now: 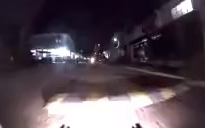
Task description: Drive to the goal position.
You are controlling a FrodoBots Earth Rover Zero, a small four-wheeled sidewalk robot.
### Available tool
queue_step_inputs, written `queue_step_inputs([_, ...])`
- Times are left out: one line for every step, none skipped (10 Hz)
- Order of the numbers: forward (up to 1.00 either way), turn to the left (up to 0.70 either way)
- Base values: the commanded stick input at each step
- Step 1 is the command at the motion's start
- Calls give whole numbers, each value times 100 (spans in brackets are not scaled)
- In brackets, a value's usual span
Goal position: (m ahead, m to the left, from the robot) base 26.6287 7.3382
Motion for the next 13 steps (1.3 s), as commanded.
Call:
queue_step_inputs([85, 0])
queue_step_inputs([85, 0])
queue_step_inputs([85, 0])
queue_step_inputs([85, 0])
queue_step_inputs([85, -4])
queue_step_inputs([85, -26])
queue_step_inputs([85, -34])
queue_step_inputs([85, -30])
queue_step_inputs([85, -16])
queue_step_inputs([85, -2])
queue_step_inputs([85, 0])
queue_step_inputs([85, 0])
queue_step_inputs([85, 0])
